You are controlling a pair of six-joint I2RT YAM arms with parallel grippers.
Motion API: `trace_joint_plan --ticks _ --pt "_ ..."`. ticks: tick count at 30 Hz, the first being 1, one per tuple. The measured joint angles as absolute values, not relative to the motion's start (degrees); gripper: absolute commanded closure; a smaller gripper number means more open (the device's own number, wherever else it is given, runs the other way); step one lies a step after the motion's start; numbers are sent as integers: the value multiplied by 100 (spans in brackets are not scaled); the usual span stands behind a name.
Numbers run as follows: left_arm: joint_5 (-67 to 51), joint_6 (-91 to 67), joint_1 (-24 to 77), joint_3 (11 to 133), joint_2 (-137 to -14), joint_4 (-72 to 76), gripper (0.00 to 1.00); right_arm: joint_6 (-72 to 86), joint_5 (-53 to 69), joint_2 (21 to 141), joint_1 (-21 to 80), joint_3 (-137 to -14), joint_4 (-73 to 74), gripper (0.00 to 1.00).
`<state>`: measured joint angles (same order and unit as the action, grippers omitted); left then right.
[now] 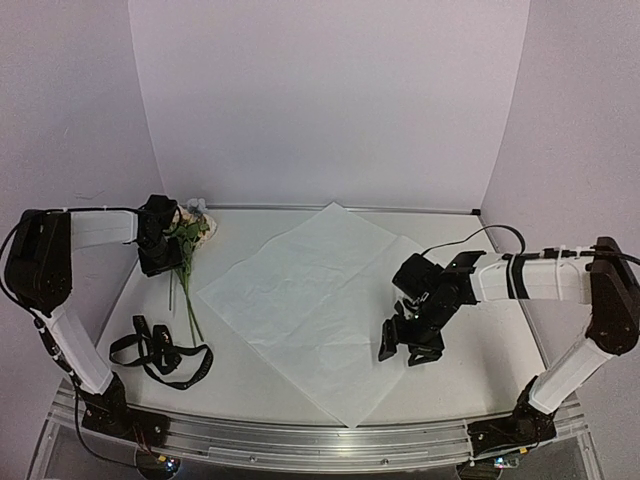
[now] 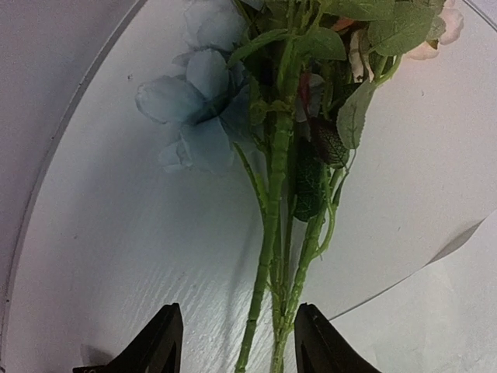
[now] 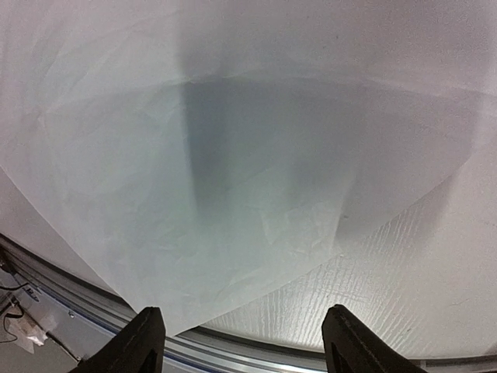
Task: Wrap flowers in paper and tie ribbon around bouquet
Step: Unfold the folded wrapping paper at the center of the board, then pick up the fake flower from the corner of the board.
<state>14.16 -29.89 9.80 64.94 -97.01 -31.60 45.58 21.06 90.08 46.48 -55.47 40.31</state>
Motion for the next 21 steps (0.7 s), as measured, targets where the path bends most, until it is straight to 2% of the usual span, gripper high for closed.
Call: trace_joint_plan --ticks 8,13,21 --pt "1035 -2986 948 6424 -10024 -2576 73 4563 2223 9064 4593 -5561 3983 30" --pt "1007 -2955 902 6361 -10137 -2336 99 4567 2266 9105 4568 -5561 3968 31" --pt "1131 -2663 896 6330 -10023 -2051 100 4569 2316 9105 4530 -5561 3946 31"
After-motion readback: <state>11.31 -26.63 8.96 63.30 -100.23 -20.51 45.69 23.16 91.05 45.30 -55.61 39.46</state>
